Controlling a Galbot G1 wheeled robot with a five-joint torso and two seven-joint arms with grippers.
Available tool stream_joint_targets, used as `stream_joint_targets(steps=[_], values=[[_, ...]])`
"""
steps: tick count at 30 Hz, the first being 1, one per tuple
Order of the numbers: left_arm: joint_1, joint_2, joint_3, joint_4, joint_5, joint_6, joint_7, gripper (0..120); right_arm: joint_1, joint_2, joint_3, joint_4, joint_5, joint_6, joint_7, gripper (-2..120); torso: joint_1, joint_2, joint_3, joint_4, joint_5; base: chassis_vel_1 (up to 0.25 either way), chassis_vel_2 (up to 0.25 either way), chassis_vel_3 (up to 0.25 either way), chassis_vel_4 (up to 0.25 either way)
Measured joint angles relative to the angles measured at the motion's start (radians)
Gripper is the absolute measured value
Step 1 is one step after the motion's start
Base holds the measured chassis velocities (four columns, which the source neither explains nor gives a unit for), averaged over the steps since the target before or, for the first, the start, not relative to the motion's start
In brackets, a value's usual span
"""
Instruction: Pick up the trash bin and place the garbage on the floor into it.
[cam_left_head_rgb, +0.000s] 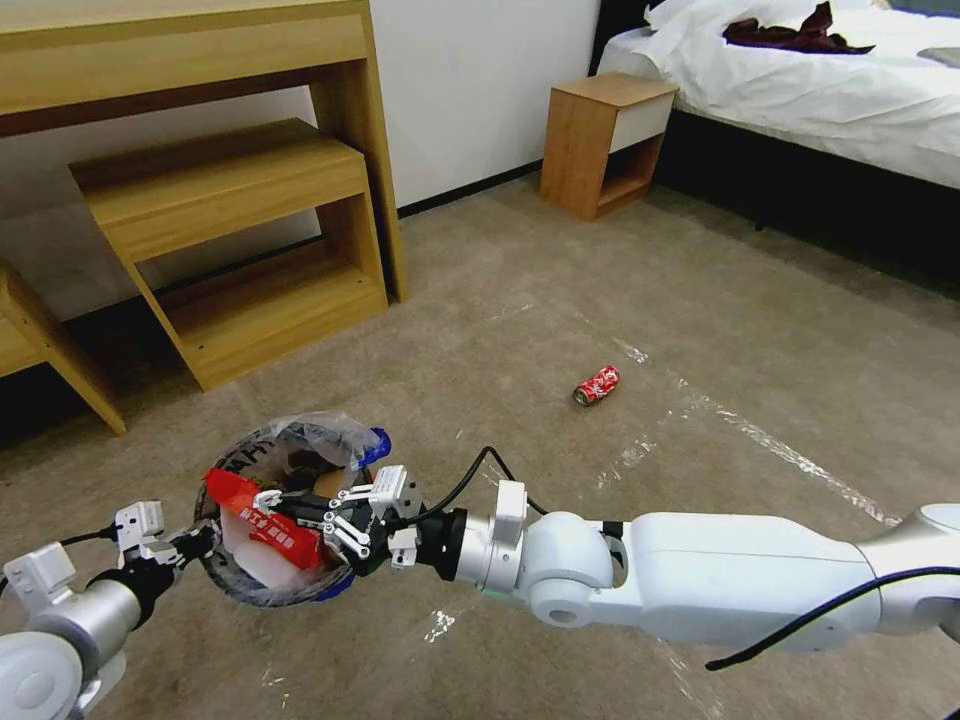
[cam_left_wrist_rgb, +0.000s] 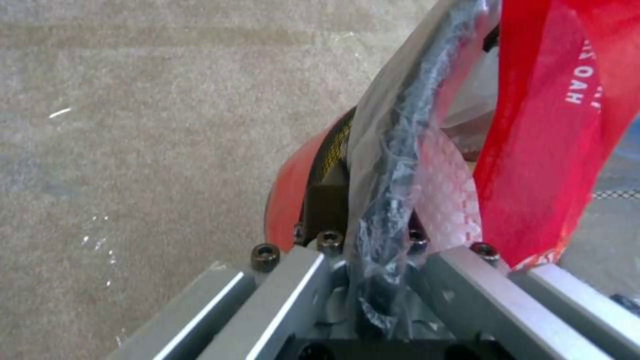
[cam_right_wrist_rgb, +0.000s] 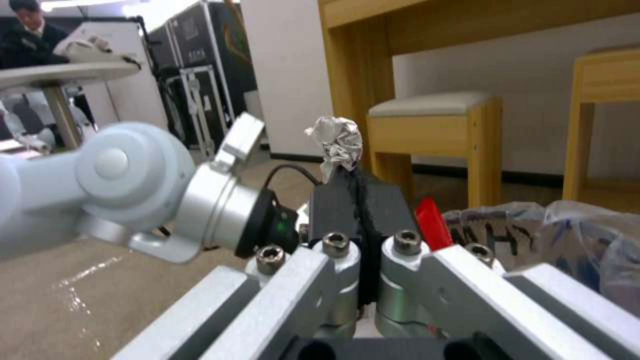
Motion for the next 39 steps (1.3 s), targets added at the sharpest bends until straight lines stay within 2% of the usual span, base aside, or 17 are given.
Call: stream_joint_targets(steps=[5, 8, 25, 28, 29, 30, 31, 34, 36, 39], values=[[0.006, 0.027, -0.01, -0.005, -0.072, 0.027, -0.062, 0, 0.022, 0.014, -0.014, -0.015, -0.001, -0.008, 0.011, 0, 0.0, 0.0, 0.0, 0.0, 0.0, 0.0, 0.0, 0.0, 0.0], [0.008, 0.034, -0.016, -0.006, -0.088, 0.032, -0.072, 0, 0.03, 0.019, -0.017, -0.024, -0.002, -0.009, 0.011, 0, 0.0, 0.0, 0.0, 0.0001, 0.0, 0.0, 0.0, 0.0, 0.0], [0.01, 0.037, -0.012, -0.017, -0.104, 0.035, -0.078, 0, 0.037, 0.032, -0.021, -0.071, -0.024, -0.022, 0.026, 0, 0.0, 0.0, 0.0, 0.0, 0.0, 0.0, 0.0, 0.0, 0.0], [0.01, 0.035, -0.012, -0.018, -0.103, 0.033, -0.077, 0, 0.034, 0.034, -0.02, -0.074, -0.025, -0.026, 0.027, 5, 0.0, 0.0, 0.0, 0.0, 0.0, 0.0, 0.0, 0.0, 0.0], [0.01, 0.034, -0.012, -0.019, -0.103, 0.033, -0.076, 0, 0.033, 0.036, -0.02, -0.074, -0.026, -0.027, 0.027, 10, 0.0, 0.0, 0.0, 0.0, 0.0, 0.0, 0.0, 0.0, 0.0], [0.01, 0.031, -0.012, -0.021, -0.102, 0.031, -0.076, 0, 0.032, 0.04, -0.021, -0.078, -0.027, -0.031, 0.026, 23, 0.0, 0.0, 0.0, 0.0, 0.0, 0.0, 0.0, 0.0, 0.0], [0.01, 0.031, -0.012, -0.021, -0.102, 0.031, -0.076, 0, 0.032, 0.04, -0.021, -0.078, -0.027, -0.031, 0.026, 23, 0.0, 0.0, 0.0, 0.0, 0.0, 0.0, 0.0, 0.0, 0.0], [0.01, 0.025, -0.01, -0.023, -0.101, 0.03, -0.075, 0, 0.028, 0.043, -0.021, -0.078, -0.028, -0.032, 0.026, 39, 0.0, 0.0, 0.0, 0.0, 0.0, 0.0, 0.0, 0.0, 0.0], [0.009, 0.024, -0.009, -0.023, -0.101, 0.029, -0.074, 0, 0.028, 0.044, -0.021, -0.078, -0.028, -0.033, 0.026, 42, 0.0, 0.0, 0.0, 0.0, 0.0, 0.0, 0.0, 0.0, 0.0], [0.008, 0.022, -0.008, -0.023, -0.1, 0.029, -0.074, 0, 0.028, 0.044, -0.021, -0.078, -0.028, -0.034, 0.025, 57, 0.0, 0.0, 0.0, 0.0, 0.0, 0.0, 0.0, 0.0, 0.0]])
